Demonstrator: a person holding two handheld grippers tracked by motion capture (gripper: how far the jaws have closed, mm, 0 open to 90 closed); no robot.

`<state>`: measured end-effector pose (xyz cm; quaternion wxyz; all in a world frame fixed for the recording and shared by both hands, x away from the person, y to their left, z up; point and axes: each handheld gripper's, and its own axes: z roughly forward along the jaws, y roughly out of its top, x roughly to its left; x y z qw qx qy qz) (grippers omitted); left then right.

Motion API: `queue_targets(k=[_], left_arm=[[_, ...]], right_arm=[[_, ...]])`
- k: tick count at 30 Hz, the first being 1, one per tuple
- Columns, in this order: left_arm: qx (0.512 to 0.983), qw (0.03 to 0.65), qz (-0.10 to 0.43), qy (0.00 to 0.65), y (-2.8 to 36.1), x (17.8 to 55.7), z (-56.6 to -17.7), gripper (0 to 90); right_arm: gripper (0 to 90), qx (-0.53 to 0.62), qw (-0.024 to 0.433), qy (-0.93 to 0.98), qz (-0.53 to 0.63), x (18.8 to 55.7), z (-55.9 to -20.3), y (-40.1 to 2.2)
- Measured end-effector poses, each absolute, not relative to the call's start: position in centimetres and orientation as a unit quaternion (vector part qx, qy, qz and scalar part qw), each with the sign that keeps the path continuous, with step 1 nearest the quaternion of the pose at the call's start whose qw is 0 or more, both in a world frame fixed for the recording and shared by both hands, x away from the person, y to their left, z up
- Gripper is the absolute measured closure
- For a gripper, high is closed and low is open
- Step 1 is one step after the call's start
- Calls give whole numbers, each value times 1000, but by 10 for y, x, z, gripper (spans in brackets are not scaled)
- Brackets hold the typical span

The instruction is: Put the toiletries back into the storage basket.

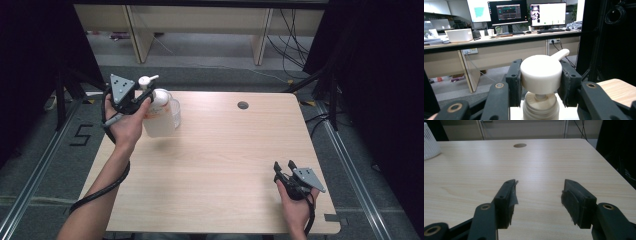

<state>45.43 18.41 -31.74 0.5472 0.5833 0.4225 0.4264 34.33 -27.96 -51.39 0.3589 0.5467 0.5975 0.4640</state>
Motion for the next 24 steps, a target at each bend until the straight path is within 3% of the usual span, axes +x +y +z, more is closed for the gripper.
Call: queue_targets(k=[24], left_arm=[[580,547,431,422,188,468,-309,585]], right_arm=[[449,548,365,598,457,343,-513,-278]])
